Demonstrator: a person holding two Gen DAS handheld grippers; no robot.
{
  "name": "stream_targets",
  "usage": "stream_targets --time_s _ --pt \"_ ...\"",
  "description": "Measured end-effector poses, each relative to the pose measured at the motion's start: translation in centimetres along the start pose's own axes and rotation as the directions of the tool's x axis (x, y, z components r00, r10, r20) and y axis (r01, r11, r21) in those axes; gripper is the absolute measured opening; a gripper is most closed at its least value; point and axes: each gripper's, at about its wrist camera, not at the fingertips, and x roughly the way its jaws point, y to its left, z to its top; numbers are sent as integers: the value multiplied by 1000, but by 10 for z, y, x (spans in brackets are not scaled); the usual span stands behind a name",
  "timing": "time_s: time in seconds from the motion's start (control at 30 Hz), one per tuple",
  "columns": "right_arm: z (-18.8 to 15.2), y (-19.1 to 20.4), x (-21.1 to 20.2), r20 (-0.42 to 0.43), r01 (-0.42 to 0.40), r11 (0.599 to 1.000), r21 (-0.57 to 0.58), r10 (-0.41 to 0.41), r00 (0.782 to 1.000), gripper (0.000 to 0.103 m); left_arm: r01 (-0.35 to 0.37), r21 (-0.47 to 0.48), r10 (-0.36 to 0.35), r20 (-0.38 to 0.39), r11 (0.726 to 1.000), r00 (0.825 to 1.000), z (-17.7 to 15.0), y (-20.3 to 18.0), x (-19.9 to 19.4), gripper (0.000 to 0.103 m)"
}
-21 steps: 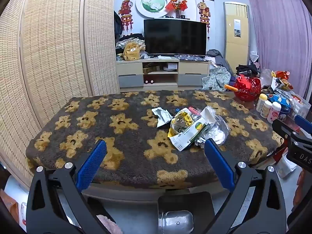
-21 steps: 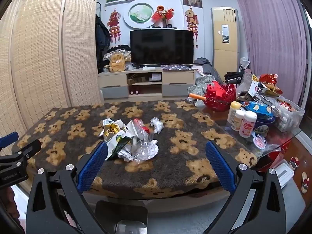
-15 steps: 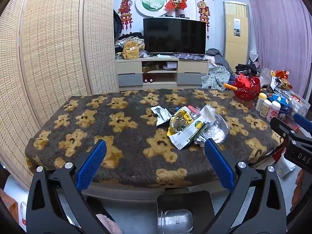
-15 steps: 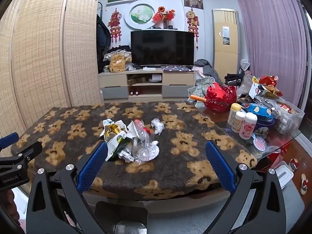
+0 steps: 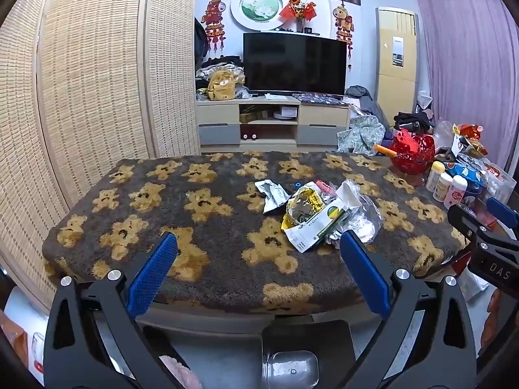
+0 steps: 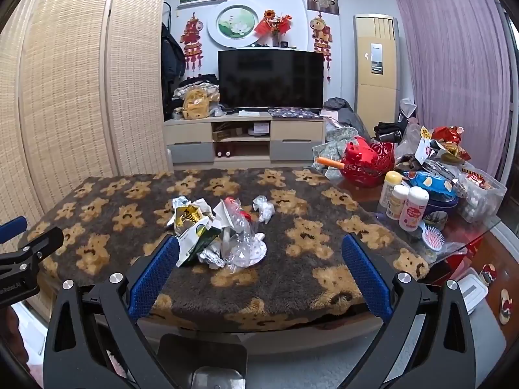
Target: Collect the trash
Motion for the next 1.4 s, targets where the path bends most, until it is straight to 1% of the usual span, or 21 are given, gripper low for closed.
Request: stream_targets --time_s 0.37,0.53,0.7,0.83,0.97,1.2,1.4 --pt "0 0 0 -2 -1 1000 0 1 1000 100 -4 -9 4 14 1000 1000 2 4 -4 95" --pt "0 -1 1 -4 2 1000 8 -2 1000 100 -17 -21 17 14 1000 1000 3 7 -2 95" --pt "0 1 1 -7 -3 1000 -6 3 1000 100 -14 -10 15 20 1000 1000 2 6 -3 95" --pt "0 1 2 -19 -8 1000 8 9 1000 100 -14 -21 15 17 1000 1000 1 9 -3 95" --pt "2 0 2 -8 3 1000 7 -3 1000 100 -16 -22 17 18 1000 1000 2 9 -3 95" --pt "1 -2 5 -11 0 1000 14 0 1000 100 -17 -16 17 6 1000 1000 1 8 1 95" --pt "1 -3 5 -10 2 1000 15 -2 1000 100 -16 -19 17 11 1000 1000 0 10 0 95"
